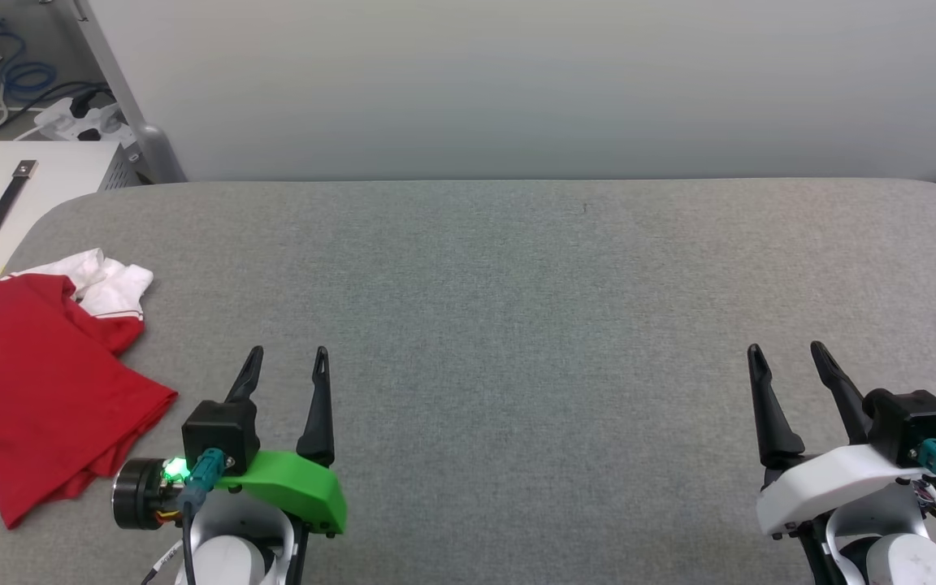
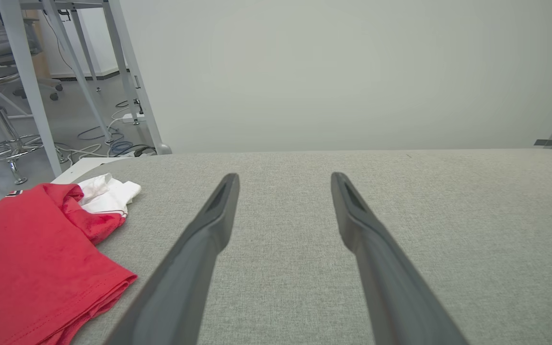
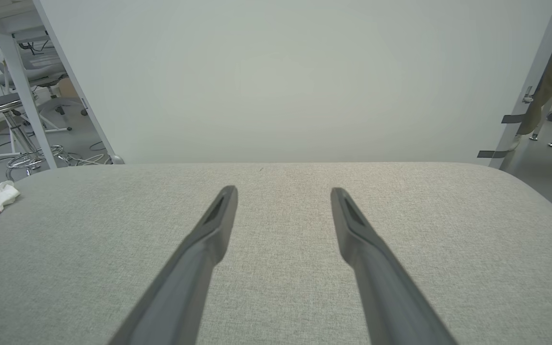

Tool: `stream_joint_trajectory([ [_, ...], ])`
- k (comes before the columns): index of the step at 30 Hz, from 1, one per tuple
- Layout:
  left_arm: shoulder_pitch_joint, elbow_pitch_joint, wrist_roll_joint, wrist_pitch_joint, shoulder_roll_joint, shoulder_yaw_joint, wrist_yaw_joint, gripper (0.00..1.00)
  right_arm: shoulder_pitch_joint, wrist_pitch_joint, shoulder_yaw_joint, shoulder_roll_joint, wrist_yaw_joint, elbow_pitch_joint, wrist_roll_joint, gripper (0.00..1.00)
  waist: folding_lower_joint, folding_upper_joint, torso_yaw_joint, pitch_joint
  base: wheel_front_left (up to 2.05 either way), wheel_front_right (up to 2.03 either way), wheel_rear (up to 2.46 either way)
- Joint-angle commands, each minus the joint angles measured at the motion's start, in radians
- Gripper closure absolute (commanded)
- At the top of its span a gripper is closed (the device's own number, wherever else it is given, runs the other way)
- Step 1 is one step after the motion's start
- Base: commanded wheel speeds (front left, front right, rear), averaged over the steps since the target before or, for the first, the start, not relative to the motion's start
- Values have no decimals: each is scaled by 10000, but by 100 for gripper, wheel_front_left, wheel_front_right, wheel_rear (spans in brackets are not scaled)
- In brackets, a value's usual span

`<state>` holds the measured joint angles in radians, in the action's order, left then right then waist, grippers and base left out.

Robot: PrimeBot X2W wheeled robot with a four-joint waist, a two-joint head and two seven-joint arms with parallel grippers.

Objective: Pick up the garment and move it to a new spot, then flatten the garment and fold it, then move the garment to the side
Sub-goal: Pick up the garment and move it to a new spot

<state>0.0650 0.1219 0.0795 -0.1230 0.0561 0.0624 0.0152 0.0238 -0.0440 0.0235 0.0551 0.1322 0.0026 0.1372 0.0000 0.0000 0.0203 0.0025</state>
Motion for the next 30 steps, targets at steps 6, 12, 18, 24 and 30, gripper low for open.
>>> stream_joint_trajectory([
  [6,313,178,89,-202,-31,-3,73,0,253,3,-70,-29,-8,-203,117,0,0,0,425,85,0,0,0],
  [12,381,237,101,-326,-34,-124,101,0,335,11,-168,-23,-9,-360,93,0,0,0,982,171,0,0,0],
  [18,408,287,149,-449,-37,-271,131,0,440,14,-322,75,-10,-480,1,0,0,0,1615,225,0,0,0],
  [24,475,343,180,-573,-40,-394,165,0,549,4,-505,188,-10,-562,-91,0,0,0,2278,287,0,0,0],
  [30,536,396,300,-698,-42,-532,178,0,669,17,-829,330,-11,-626,-134,0,0,0,2923,342,0,0,0],
])
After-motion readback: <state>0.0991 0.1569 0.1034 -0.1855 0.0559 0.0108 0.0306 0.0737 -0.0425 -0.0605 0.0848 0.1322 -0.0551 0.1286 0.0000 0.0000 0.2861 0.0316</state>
